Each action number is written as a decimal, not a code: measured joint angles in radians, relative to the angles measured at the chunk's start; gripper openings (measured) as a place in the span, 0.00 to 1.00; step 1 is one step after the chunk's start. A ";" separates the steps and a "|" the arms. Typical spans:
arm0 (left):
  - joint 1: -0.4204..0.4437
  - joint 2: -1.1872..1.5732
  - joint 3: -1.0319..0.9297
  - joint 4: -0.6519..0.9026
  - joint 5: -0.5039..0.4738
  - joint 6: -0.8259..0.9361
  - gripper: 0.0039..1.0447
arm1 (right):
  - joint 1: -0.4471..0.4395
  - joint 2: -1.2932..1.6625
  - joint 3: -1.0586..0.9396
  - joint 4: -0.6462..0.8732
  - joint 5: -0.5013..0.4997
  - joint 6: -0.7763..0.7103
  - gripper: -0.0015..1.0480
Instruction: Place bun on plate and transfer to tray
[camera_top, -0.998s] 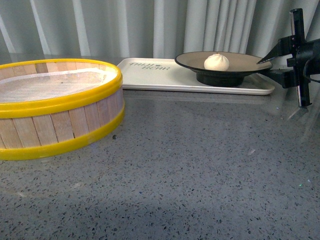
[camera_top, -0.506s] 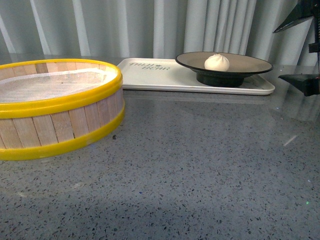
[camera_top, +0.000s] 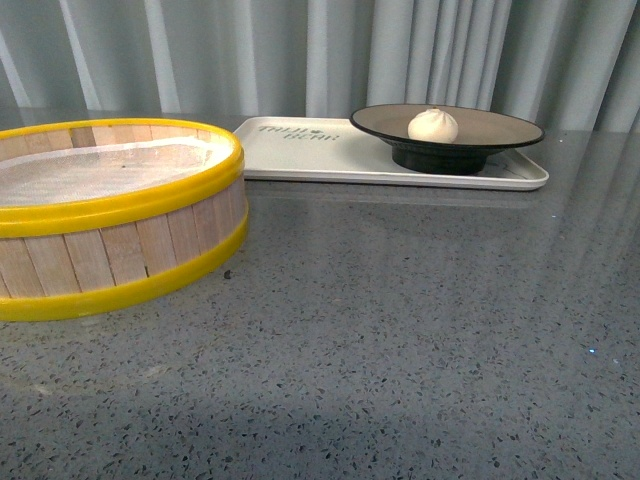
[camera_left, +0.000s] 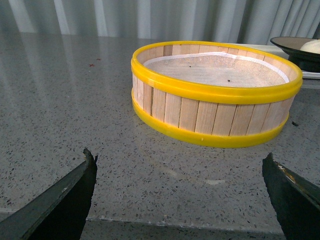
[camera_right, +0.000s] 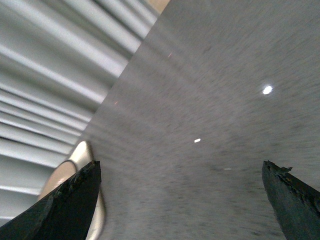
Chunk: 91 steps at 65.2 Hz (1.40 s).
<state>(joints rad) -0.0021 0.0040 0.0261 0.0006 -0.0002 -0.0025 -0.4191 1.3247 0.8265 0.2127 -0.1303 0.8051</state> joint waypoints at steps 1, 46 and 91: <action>0.000 0.000 0.000 0.000 0.000 0.000 0.94 | -0.006 -0.020 -0.016 0.000 0.009 -0.009 0.92; 0.000 -0.001 0.000 0.000 0.000 0.000 0.94 | 0.103 -0.642 -0.582 0.231 -0.171 -0.794 0.25; 0.000 0.000 0.000 0.000 0.000 0.000 0.94 | 0.402 -0.942 -0.767 0.106 0.126 -0.801 0.02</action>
<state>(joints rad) -0.0021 0.0036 0.0261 0.0006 -0.0006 -0.0025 -0.0170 0.3828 0.0597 0.3191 -0.0044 0.0036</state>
